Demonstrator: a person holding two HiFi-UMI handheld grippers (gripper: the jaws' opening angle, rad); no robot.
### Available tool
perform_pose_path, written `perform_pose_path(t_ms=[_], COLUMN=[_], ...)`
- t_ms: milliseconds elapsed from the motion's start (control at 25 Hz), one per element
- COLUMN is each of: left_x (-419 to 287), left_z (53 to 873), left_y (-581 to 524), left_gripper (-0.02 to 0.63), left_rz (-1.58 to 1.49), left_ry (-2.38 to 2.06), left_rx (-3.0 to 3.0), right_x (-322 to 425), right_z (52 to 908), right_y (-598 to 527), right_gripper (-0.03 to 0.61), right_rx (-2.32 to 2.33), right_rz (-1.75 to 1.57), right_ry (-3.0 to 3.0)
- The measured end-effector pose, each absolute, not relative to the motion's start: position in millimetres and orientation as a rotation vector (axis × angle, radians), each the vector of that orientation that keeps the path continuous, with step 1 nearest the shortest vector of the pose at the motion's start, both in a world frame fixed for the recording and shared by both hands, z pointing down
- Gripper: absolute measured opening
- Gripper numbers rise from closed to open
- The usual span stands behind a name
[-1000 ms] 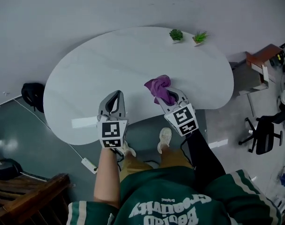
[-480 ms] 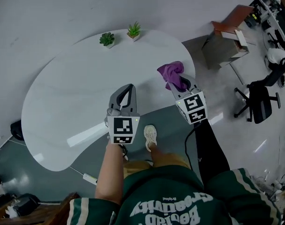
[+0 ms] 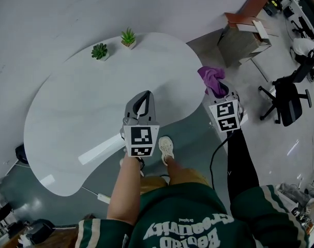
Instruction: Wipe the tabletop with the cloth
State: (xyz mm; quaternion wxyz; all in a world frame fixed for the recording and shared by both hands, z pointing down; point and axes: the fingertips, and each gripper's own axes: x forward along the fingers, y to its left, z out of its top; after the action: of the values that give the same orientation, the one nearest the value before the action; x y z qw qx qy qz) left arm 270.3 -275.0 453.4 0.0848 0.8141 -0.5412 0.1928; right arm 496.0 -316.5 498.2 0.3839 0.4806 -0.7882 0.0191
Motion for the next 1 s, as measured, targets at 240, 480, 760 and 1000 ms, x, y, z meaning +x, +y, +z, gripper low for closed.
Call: perform_pose_path(t_ms=[240,480,760,1000], left_x=[263.4,253.6,220.3,175.3], left_z=[463.4,470.5,477.5,471.6], left_y=[-266.3,-254.9,-236.0,-213.7], left_gripper=[0.000,0.000,0.000,0.000], left_rz=[0.588,0.572,0.551,0.542], left_ry=[-1.603,-1.613,-1.671,-1.757], left_rx=[2.399,2.369,2.292,2.223], right_x=[478.3,451.1,400.1,350.6], right_z=[546.4,552.9,555.1,555.0], right_y=[-302.1,-289.4,-264.6,-239.1], right_gripper=[0.100,0.092,0.091,0.091], right_rx=[1.026,0.961,0.871,0.793], right_rz=[0.113,0.240,0.215,0.220], right_ry=[-1.983,-2.126,-2.183,-2.225])
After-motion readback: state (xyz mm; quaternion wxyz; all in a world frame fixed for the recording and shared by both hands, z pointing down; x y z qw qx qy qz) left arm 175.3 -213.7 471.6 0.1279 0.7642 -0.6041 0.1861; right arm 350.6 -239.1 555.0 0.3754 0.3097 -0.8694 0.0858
